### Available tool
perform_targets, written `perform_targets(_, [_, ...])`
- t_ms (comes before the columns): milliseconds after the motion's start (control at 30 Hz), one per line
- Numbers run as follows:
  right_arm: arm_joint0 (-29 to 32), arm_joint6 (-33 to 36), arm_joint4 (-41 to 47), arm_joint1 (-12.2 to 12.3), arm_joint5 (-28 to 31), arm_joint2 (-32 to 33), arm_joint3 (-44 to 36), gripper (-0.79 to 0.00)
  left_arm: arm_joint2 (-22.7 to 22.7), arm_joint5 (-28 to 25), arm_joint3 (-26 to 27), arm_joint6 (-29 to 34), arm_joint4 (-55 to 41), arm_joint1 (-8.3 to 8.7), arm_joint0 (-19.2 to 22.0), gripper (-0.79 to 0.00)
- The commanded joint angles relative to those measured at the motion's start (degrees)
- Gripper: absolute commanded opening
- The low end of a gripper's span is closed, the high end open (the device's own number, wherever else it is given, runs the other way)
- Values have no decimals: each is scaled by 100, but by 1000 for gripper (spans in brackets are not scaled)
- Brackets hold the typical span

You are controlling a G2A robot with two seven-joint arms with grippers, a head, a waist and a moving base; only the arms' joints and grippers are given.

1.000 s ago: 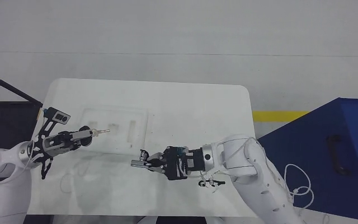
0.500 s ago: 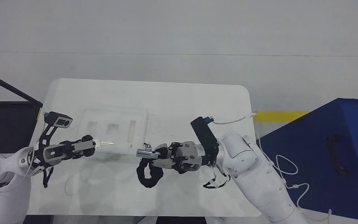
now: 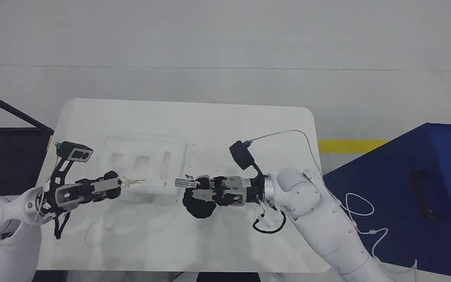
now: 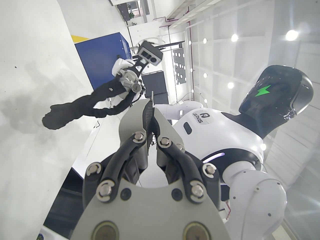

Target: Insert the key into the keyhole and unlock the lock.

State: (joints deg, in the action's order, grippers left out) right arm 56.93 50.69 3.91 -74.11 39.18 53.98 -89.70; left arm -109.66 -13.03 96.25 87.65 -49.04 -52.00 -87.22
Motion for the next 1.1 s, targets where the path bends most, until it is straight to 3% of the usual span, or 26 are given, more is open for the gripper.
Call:
perform_targets(0, [-21,236,552,9,-104,-28,94,-785,25,-52,-27,35,-70,2,-27,-785])
perform_targets(133, [-197,1007,1226,36,-165,-115,208,-785,99,239,-31,35,18,42,-50,-785])
perform_targets(600, [-151,899,1041,42,-243,-113,175,-785,107,251,-23,-2,38,41,-55,-785])
perform_targets(1067, [-148,629,591,30,-605,-361,33,-785,321,49,393,-333,629,34,-303,-785])
